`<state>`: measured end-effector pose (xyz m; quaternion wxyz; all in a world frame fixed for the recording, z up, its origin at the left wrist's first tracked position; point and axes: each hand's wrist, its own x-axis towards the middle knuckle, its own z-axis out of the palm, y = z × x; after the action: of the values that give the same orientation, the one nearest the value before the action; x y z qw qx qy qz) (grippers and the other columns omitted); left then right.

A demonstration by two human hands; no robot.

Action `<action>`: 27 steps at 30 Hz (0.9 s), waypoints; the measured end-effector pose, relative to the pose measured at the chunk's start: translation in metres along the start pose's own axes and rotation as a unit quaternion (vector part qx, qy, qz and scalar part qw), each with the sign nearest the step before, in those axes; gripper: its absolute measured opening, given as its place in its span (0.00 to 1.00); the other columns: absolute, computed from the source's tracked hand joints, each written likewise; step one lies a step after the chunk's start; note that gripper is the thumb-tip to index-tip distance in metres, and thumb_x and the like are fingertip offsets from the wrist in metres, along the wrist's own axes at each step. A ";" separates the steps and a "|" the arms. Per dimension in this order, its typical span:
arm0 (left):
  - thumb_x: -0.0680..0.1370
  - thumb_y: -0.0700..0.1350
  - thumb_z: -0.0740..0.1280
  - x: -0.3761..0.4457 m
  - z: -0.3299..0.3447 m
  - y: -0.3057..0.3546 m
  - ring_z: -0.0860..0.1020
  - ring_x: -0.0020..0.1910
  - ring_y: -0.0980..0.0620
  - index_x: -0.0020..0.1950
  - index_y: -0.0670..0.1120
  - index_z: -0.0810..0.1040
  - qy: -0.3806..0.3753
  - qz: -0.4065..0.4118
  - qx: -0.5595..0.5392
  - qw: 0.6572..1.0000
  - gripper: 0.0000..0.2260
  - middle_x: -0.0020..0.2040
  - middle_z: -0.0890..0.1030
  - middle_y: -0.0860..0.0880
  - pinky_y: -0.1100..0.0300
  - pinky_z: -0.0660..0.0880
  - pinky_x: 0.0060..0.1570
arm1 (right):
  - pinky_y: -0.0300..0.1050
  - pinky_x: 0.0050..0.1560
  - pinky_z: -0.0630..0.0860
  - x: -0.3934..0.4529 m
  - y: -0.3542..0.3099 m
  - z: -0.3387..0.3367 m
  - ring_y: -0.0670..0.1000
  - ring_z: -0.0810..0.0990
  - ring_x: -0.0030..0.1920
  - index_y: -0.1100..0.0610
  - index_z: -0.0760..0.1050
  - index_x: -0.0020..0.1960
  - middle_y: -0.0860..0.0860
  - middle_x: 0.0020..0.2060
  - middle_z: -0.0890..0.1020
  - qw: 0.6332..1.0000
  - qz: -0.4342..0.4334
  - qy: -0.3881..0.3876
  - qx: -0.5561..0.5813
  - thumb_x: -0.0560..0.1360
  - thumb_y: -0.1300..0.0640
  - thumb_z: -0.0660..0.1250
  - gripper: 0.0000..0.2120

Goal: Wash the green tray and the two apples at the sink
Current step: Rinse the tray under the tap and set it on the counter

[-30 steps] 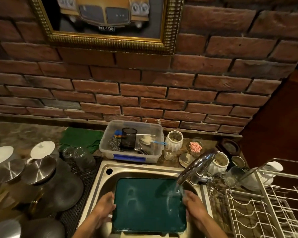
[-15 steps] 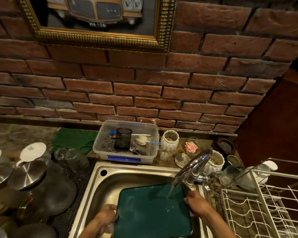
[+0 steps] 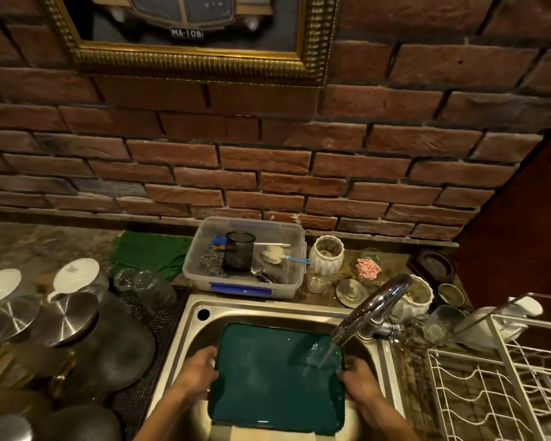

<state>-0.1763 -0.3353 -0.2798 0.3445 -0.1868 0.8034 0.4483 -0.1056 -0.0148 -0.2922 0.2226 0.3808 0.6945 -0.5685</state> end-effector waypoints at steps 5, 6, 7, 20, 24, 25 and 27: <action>0.79 0.32 0.61 0.002 0.022 -0.022 0.78 0.61 0.35 0.67 0.48 0.72 0.022 -0.019 -0.046 0.999 0.19 0.64 0.77 0.37 0.41 0.79 0.59 | 0.55 0.57 0.79 -0.003 -0.024 -0.005 0.55 0.82 0.50 0.54 0.78 0.46 0.55 0.47 0.84 0.996 -0.071 0.027 -0.039 0.76 0.71 0.65 0.12; 0.79 0.31 0.61 0.001 0.026 -0.028 0.79 0.61 0.35 0.66 0.49 0.72 0.025 -0.014 -0.046 0.999 0.20 0.63 0.78 0.37 0.41 0.79 0.59 | 0.50 0.52 0.80 -0.006 -0.029 -0.007 0.52 0.81 0.46 0.54 0.77 0.45 0.54 0.45 0.83 0.996 -0.077 0.032 -0.044 0.76 0.72 0.65 0.14; 0.78 0.30 0.62 0.000 0.030 -0.031 0.80 0.59 0.36 0.63 0.49 0.74 0.026 -0.012 -0.054 0.998 0.19 0.61 0.79 0.38 0.42 0.80 0.58 | 0.45 0.47 0.79 -0.010 -0.034 -0.009 0.50 0.80 0.43 0.54 0.76 0.43 0.53 0.44 0.82 0.994 -0.086 0.035 -0.053 0.77 0.72 0.64 0.14; 0.82 0.32 0.55 -0.008 0.018 -0.021 0.71 0.25 0.54 0.52 0.42 0.73 -0.111 -0.069 -0.014 0.991 0.09 0.30 0.74 0.49 0.59 0.72 0.26 | 0.42 0.30 0.77 -0.007 -0.034 -0.033 0.53 0.82 0.40 0.60 0.78 0.49 0.55 0.40 0.82 0.985 -0.057 -0.006 -0.162 0.75 0.71 0.63 0.10; 0.83 0.34 0.58 -0.010 0.000 -0.002 0.71 0.22 0.58 0.48 0.42 0.75 -0.119 -0.029 -0.031 0.992 0.08 0.28 0.75 0.52 0.62 0.70 0.21 | 0.41 0.30 0.78 0.004 0.003 -0.027 0.52 0.82 0.35 0.64 0.78 0.47 0.55 0.36 0.83 0.996 0.005 0.000 -0.084 0.76 0.72 0.62 0.08; 0.83 0.35 0.59 -0.011 -0.002 0.003 0.74 0.23 0.58 0.49 0.43 0.75 -0.122 -0.015 -0.032 0.992 0.08 0.31 0.78 0.51 0.62 0.72 0.22 | 0.41 0.31 0.79 0.007 0.011 -0.024 0.53 0.83 0.35 0.64 0.77 0.48 0.57 0.36 0.84 0.998 0.031 -0.007 -0.051 0.76 0.71 0.61 0.08; 0.82 0.35 0.60 -0.013 -0.006 0.010 0.78 0.28 0.59 0.50 0.48 0.76 -0.122 0.004 -0.033 0.992 0.09 0.37 0.80 0.50 0.61 0.76 0.27 | 0.46 0.35 0.82 0.014 0.025 -0.018 0.59 0.87 0.39 0.66 0.78 0.53 0.61 0.41 0.87 0.997 0.063 -0.039 0.012 0.79 0.71 0.60 0.09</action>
<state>-0.1761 -0.3352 -0.2620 0.4319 -0.1384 0.7410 0.4952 -0.0928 0.0081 -0.3134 0.2801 0.4042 0.6532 -0.5757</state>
